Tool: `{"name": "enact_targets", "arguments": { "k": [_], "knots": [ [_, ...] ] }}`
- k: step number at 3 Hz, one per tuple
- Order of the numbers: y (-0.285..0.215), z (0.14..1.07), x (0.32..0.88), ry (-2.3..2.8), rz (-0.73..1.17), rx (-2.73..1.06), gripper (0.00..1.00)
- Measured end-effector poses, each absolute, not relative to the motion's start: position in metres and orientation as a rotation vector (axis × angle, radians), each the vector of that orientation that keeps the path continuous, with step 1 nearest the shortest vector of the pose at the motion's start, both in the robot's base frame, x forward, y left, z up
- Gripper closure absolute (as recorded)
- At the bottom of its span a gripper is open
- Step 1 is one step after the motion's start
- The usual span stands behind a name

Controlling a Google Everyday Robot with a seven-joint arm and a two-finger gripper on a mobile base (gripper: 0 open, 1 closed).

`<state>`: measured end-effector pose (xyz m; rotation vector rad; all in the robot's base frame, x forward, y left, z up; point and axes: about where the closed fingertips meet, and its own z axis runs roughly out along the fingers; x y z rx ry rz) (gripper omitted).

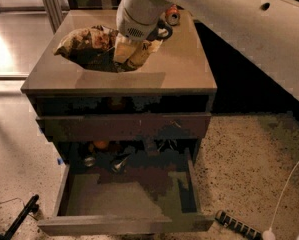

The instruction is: Place brown chip bag into middle drawer

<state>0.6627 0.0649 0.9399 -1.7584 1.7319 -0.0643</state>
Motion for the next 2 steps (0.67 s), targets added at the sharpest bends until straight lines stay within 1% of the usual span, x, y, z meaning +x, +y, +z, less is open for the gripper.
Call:
{"name": "enact_targets", "arguments": {
  "k": [1, 2],
  "knots": [
    [0.0470, 0.9154, 0.6150, 1.752, -0.132, -1.740, 1.00],
    [0.0471, 0.9154, 0.6151, 1.752, -0.131, -1.740, 1.00]
  ]
}}
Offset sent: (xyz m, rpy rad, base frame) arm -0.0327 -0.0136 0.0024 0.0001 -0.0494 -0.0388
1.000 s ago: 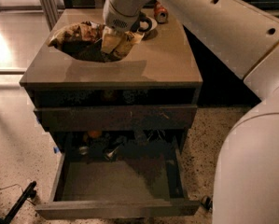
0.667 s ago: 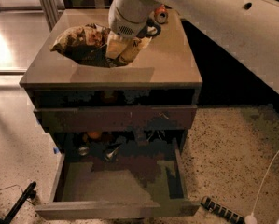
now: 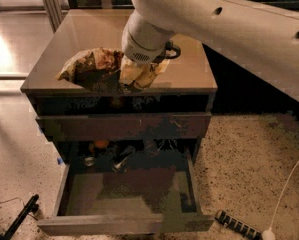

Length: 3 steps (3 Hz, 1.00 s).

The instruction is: Place brown chip bag into middle drawer

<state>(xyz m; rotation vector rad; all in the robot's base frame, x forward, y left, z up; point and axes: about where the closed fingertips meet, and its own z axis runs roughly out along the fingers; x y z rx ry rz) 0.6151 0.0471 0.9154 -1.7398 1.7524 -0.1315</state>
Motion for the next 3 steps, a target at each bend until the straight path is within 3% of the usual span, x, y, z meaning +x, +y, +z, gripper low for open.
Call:
{"name": "enact_targets", "arguments": {
  "k": [3],
  "knots": [
    [0.028, 0.954, 0.587, 1.712, -0.295, -1.630, 1.00]
  ]
}}
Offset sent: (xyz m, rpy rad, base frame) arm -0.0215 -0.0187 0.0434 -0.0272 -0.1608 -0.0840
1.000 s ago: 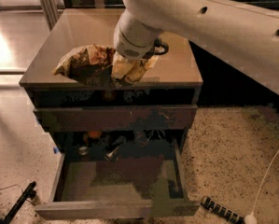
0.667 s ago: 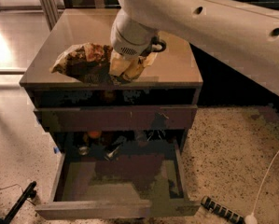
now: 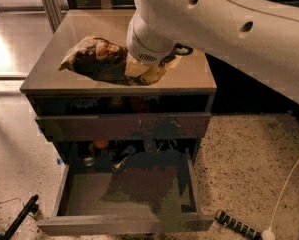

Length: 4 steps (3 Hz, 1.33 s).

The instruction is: Place brown chip bag into middle drawer

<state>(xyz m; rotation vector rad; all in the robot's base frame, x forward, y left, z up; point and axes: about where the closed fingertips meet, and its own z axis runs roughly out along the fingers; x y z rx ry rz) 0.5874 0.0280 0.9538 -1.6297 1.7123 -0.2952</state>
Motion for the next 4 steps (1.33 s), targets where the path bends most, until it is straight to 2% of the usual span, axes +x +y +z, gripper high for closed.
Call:
{"name": "enact_targets", "arguments": {
  "k": [2, 4],
  "knots": [
    [-0.018, 0.925, 0.530, 1.798, -0.295, -1.554, 1.00],
    [-0.018, 0.901, 0.528, 1.824, -0.251, -1.568, 1.00]
  ]
}}
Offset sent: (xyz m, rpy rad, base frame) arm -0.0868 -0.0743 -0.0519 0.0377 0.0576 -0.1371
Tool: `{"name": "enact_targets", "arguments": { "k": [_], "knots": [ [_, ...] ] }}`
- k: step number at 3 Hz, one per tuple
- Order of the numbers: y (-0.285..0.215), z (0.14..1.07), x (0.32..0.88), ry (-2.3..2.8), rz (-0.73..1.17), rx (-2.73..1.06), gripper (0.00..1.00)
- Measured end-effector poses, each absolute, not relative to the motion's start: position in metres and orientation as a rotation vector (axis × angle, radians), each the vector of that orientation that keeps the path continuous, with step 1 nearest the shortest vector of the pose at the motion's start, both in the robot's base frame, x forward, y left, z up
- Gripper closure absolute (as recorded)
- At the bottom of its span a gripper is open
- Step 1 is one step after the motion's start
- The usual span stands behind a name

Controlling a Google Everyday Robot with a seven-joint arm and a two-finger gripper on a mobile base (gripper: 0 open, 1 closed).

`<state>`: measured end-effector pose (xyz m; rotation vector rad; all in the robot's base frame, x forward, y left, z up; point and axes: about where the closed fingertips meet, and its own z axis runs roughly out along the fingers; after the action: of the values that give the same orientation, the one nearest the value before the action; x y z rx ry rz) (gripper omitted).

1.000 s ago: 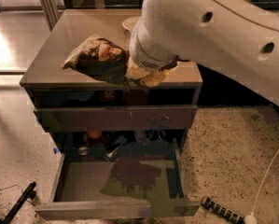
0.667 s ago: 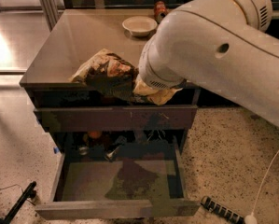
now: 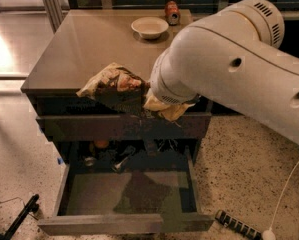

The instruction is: Place brown chip bag into middle drawer

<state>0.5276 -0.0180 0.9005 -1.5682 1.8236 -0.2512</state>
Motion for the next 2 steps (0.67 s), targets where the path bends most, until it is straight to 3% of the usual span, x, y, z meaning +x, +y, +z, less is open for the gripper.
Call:
{"name": "enact_targets", "arguments": {
  "k": [2],
  "knots": [
    [-0.026, 0.854, 0.507, 1.887, -0.186, -1.623, 1.00]
  ]
}}
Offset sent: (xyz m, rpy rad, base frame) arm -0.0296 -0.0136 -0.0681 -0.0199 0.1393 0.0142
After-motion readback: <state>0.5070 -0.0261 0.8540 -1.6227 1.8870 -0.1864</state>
